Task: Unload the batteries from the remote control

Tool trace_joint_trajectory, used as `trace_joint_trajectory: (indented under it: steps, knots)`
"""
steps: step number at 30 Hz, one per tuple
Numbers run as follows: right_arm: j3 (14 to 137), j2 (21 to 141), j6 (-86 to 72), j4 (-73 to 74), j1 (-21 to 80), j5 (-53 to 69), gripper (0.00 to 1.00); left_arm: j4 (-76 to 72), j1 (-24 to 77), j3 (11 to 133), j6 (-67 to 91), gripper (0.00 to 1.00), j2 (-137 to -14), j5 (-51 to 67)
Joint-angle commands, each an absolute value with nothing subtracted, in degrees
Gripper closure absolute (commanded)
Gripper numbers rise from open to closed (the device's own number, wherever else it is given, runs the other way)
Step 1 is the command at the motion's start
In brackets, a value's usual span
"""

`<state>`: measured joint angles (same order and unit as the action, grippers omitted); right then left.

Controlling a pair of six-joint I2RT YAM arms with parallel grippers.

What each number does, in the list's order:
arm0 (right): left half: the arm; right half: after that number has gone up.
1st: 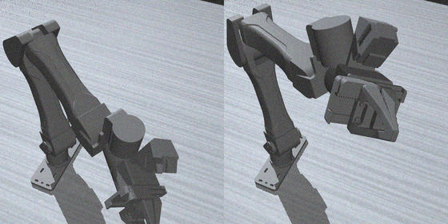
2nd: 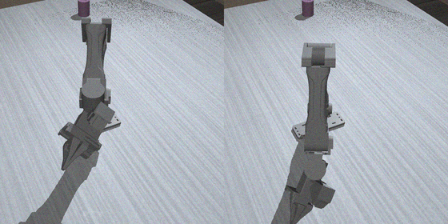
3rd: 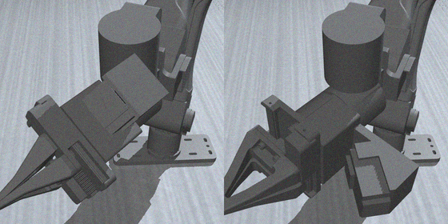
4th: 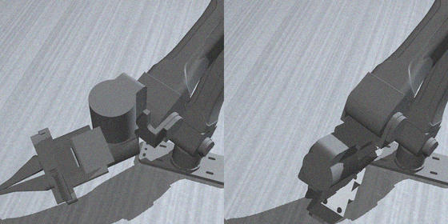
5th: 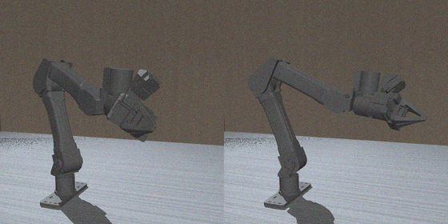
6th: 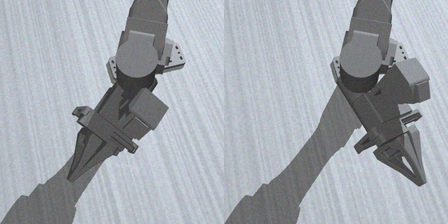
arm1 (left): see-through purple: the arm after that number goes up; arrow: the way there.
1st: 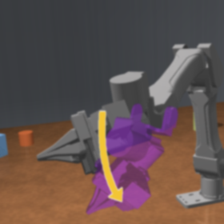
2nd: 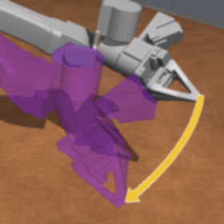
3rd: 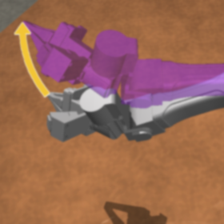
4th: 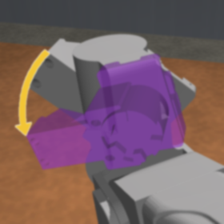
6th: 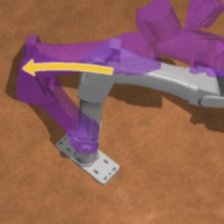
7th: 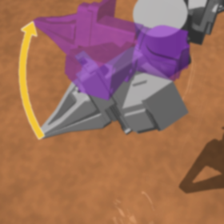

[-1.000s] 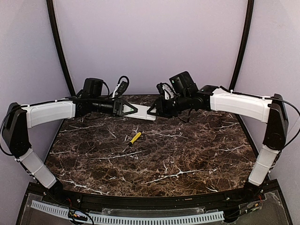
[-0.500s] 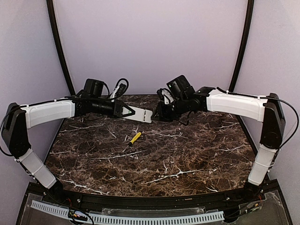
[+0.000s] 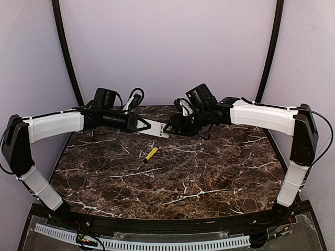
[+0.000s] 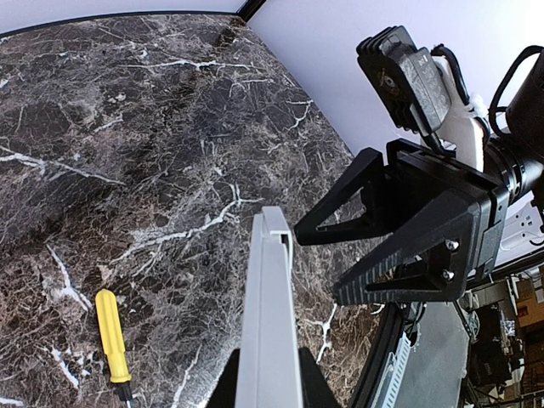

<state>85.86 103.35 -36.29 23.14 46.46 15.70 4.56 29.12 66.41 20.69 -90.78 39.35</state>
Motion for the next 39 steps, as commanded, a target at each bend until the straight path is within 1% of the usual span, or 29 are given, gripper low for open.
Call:
trace_joint_trajectory:
  steps: [1, 9, 19, 24, 33, 35, 39]
  knots:
    - [86.69, 104.69, -36.48, 21.95, 46.77, 15.74, 0.39, 4.83, 29.44, 68.2, 19.78, 1.0, -87.79, 39.55]
    - [87.98, 107.07, -36.61, 21.89, 46.76, 16.24, 0.33, 4.35, 29.52, 68.13, 20.01, 1.0, -87.88, 40.49]
    - [89.55, 108.69, -36.28, 20.97, 46.76, 17.12, 0.33, 4.05, 29.61, 68.11, 20.25, 1.0, -88.28, 40.94]
    - [89.65, 109.24, -36.06, 20.32, 46.76, 17.79, 0.41, 3.78, 29.62, 68.04, 20.36, 1.0, -88.41, 41.3]
    - [89.22, 109.69, -35.69, 20.1, 46.67, 17.63, 0.63, 3.52, 29.62, 67.96, 20.49, 1.0, -88.67, 41.49]
    - [89.13, 109.69, -35.69, 20.13, 46.67, 17.63, 0.66, 3.52, 29.62, 67.99, 20.48, 1.0, -88.7, 41.43]
    - [88.95, 109.39, -35.54, 20.57, 46.67, 16.91, 0.69, 3.83, 29.62, 68.03, 20.35, 1.0, -88.81, 41.0]
